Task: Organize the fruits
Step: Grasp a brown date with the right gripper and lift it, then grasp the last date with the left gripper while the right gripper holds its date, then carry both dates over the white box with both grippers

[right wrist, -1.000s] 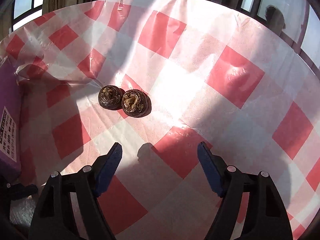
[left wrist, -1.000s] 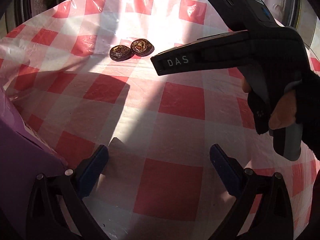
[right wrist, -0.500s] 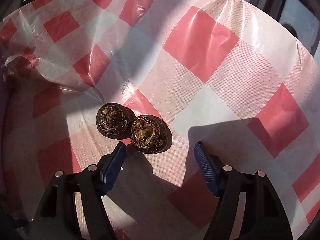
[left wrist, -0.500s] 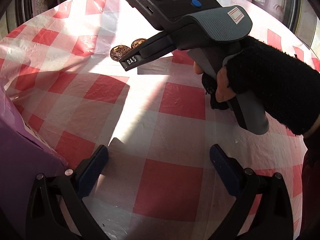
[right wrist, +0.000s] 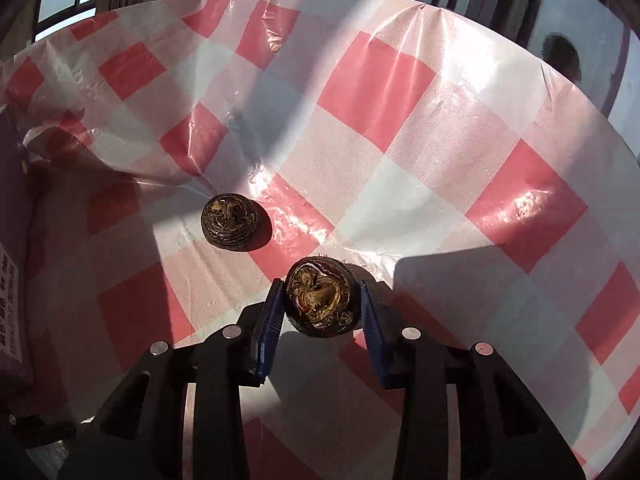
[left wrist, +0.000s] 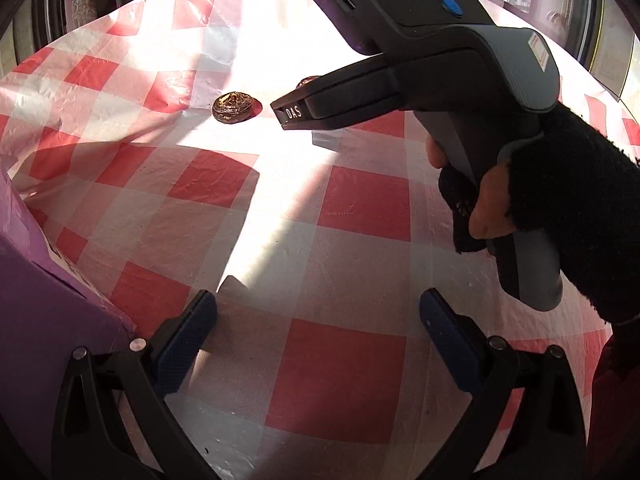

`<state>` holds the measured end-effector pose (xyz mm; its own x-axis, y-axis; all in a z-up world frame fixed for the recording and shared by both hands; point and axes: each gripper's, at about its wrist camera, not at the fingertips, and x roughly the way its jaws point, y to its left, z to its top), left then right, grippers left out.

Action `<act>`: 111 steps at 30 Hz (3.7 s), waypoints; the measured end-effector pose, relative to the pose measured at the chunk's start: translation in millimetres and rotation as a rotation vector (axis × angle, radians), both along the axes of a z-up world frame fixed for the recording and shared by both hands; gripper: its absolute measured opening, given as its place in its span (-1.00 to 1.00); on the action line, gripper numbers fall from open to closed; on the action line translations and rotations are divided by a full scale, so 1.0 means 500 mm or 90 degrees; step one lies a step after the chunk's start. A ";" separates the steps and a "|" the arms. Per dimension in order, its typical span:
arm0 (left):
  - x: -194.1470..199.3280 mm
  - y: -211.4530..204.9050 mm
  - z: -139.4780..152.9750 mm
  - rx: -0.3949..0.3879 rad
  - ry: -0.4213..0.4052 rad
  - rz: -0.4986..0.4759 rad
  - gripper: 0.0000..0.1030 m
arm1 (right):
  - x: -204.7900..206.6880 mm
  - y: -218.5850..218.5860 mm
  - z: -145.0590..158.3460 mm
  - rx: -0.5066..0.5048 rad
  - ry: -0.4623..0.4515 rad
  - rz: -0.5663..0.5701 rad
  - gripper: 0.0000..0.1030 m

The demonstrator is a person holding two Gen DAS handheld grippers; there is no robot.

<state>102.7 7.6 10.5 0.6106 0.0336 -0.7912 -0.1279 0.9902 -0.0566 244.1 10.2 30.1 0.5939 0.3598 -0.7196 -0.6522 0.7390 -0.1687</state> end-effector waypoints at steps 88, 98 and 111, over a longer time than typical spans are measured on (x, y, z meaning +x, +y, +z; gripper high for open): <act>0.012 0.014 0.017 -0.183 -0.062 0.010 -0.20 | -0.181 -0.501 -0.020 0.410 0.130 -0.454 -0.27; -0.228 0.005 0.030 -0.181 -0.094 -0.024 -0.20 | -0.422 -0.447 -0.016 0.424 0.155 -0.404 -0.27; -0.388 0.039 0.163 -0.146 -0.160 -0.063 -0.20 | -0.540 -0.352 0.011 0.391 0.187 -0.339 -0.27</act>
<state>-91.1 27.1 91.8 0.7789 -0.1967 -0.5955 0.0141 0.9548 -0.2969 -25.8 -165.6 35.7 0.6138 0.4619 -0.6402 -0.1475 0.8638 0.4818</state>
